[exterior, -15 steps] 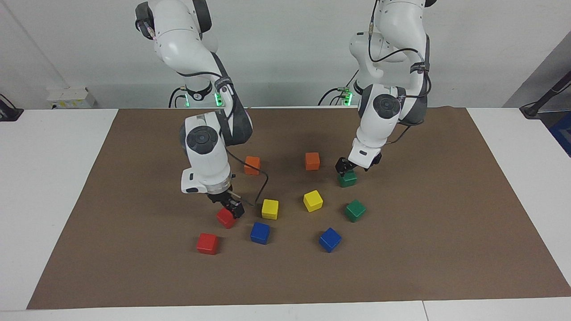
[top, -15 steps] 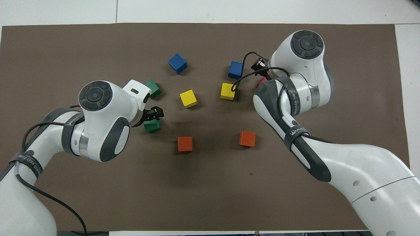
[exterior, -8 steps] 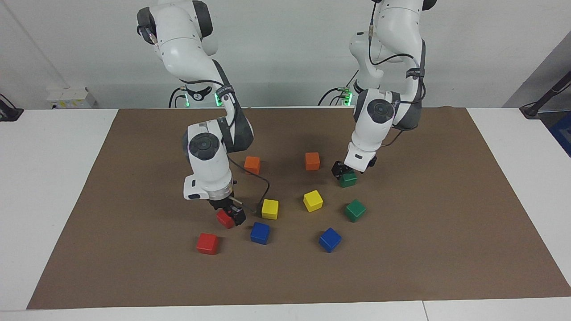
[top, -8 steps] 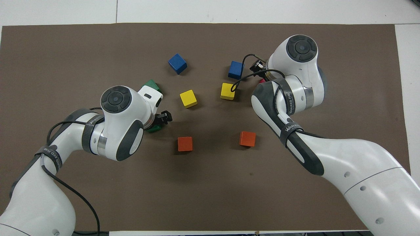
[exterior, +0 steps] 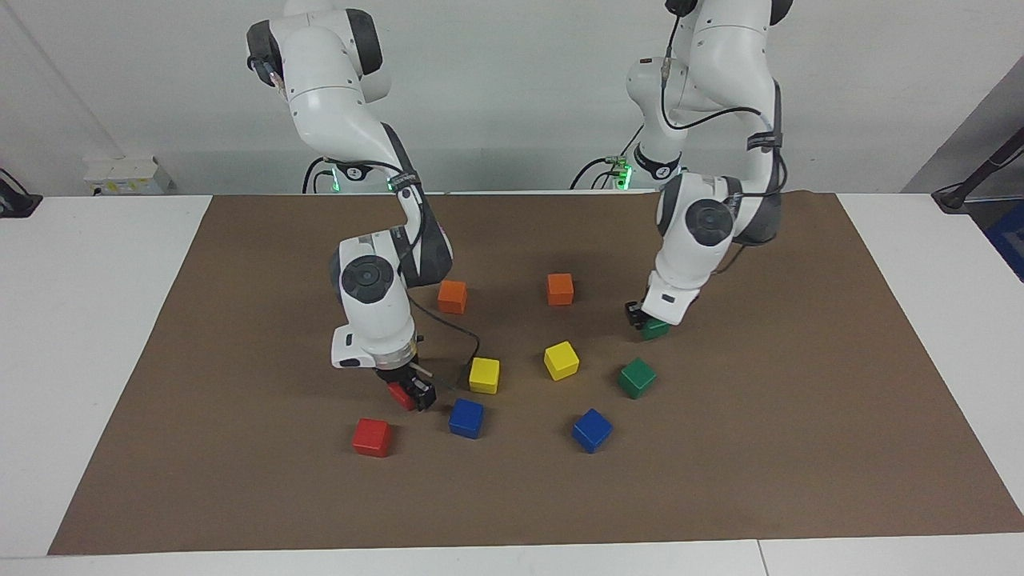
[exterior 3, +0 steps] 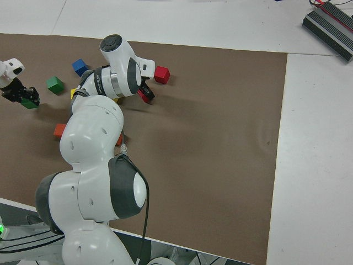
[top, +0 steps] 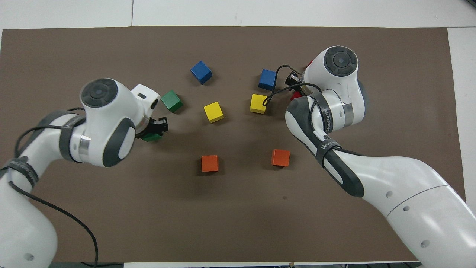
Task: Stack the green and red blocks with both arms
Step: 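Carry the green cube outward while the right gripper lifts the red cube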
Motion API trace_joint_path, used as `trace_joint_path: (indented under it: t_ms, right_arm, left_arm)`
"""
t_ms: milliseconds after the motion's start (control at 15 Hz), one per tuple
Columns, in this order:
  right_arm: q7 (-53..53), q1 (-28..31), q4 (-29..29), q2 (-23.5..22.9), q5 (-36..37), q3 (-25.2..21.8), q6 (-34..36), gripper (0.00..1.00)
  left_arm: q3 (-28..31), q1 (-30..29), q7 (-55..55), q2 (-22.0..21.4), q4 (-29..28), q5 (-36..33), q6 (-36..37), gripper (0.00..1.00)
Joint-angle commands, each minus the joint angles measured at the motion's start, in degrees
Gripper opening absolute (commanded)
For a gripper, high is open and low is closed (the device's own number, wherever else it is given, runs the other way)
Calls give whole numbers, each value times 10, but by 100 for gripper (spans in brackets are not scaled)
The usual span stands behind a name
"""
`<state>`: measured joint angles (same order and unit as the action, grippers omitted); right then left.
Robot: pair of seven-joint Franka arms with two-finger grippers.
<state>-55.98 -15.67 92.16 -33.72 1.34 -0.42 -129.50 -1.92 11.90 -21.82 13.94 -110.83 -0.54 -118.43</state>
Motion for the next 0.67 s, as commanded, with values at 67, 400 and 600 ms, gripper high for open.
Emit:
trace_joint_path:
  t_ms: [67, 400, 600]
  right_arm:
    - [7, 4, 7, 4, 2, 3, -8, 0]
    - [103, 11, 3, 47, 4, 2, 60, 0]
    - [297, 71, 62, 155, 4, -2, 129, 0]
  left_arm:
    - [-2, -104, 148, 15, 64, -10, 31, 0]
    - [0, -154, 209, 69, 67, -10, -70, 0]
    - [-1, -165, 218, 76, 61, -31, -76, 0]
